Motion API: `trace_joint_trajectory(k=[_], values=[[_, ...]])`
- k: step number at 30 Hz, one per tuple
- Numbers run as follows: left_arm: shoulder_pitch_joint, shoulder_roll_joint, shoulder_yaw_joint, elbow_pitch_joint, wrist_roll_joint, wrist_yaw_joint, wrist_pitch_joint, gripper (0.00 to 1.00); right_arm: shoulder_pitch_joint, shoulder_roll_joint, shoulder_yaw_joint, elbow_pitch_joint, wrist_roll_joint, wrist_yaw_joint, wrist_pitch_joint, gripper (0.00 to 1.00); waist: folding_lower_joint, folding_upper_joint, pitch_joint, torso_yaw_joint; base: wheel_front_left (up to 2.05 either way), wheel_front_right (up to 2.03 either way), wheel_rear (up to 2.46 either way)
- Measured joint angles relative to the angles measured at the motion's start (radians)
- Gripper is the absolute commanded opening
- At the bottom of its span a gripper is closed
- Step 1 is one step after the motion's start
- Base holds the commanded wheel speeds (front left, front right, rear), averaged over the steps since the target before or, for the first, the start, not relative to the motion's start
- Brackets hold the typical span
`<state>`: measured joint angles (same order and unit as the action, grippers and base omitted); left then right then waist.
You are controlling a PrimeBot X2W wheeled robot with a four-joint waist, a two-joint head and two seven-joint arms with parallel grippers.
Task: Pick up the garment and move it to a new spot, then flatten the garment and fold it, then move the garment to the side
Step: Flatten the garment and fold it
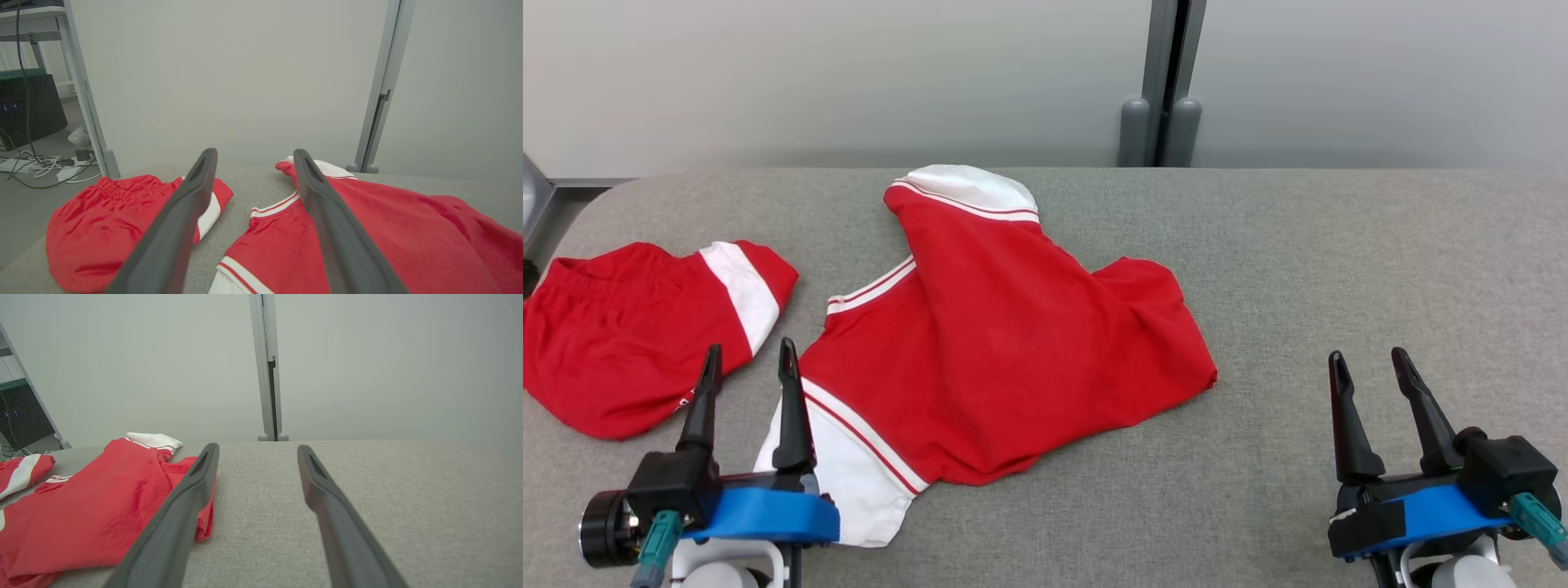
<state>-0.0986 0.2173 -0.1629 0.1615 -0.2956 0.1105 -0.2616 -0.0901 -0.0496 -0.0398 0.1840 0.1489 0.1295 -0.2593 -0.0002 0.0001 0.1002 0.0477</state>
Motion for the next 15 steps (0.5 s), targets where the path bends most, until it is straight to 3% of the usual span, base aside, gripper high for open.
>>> trace_joint_trajectory(k=[15], values=[[0.095,-0.060,0.059,-0.019,0.067,-0.029,0.000,1.00,0.030,0.000,0.003,0.009,0.000,0.000,0.011,1.00,0.0001,0.0000,-0.024,0.010,0.00,0.00,0.00]])
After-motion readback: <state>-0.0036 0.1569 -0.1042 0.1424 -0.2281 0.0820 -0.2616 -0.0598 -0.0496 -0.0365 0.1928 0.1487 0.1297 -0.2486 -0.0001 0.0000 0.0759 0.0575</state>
